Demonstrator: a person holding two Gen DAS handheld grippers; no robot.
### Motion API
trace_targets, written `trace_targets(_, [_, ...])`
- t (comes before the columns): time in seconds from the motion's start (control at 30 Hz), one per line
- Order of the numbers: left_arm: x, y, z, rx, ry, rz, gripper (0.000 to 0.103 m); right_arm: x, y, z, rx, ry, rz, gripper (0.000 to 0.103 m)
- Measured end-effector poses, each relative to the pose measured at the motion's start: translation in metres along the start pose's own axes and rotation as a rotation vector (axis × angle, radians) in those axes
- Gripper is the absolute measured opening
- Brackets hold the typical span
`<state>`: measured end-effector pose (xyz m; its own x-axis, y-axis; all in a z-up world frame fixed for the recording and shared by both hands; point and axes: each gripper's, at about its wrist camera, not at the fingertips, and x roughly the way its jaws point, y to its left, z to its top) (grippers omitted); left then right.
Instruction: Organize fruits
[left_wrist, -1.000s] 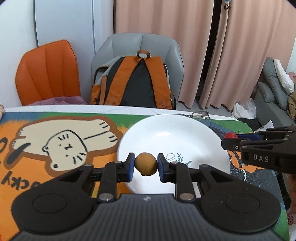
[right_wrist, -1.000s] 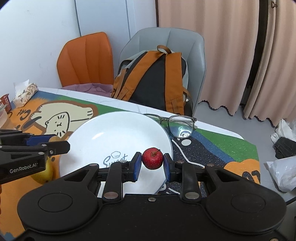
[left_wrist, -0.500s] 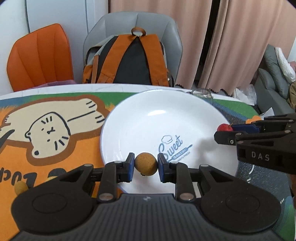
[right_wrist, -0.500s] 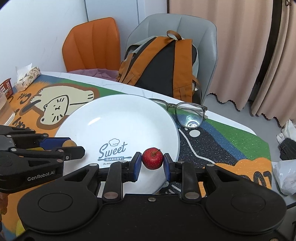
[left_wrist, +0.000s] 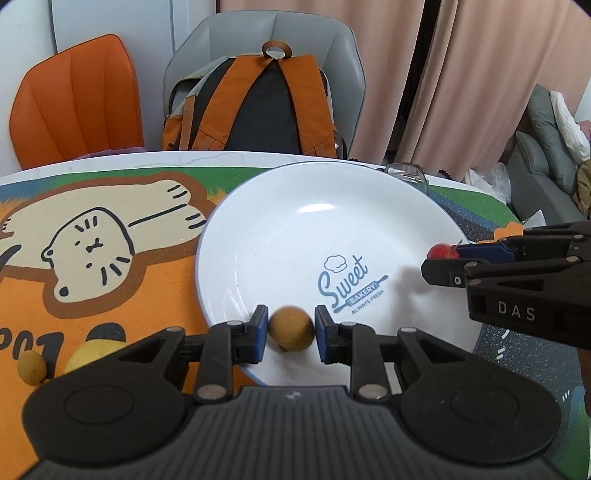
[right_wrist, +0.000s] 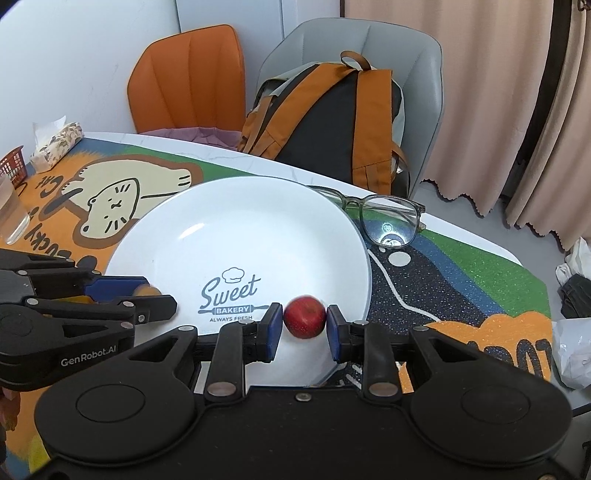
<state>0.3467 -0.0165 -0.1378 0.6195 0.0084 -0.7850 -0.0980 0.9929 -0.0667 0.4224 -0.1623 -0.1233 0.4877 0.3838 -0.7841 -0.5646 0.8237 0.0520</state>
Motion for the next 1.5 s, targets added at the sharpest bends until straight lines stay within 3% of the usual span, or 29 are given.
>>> trace_targets(0.17, [-0.003, -0.003, -0.001, 0.01, -0.003, 0.0, 0.028, -0.004, -0.001, 0.0, 0.014, -0.01, 0.014, 0.04])
trace_targets(0.23, [-0.005, -0.004, -0.001, 0.008, -0.008, -0.003, 0.028, -0.008, 0.0, -0.001, 0.012, -0.025, 0.019, 0.049])
trace_targets(0.63, [-0.05, -0.005, -0.022, 0.001, -0.057, -0.002, 0.028, -0.04, -0.007, -0.017, 0.059, -0.084, 0.074, 0.066])
trace_targets(1.13, [-0.11, -0.006, -0.057, 0.001, -0.108, 0.006, 0.028, -0.094, 0.027, -0.05, 0.009, -0.132, 0.095, 0.066])
trace_targets(1.5, [-0.12, 0.006, -0.079, 0.001, -0.089, -0.004, 0.028, -0.101, 0.053, -0.071, 0.011, -0.107, 0.114, 0.066])
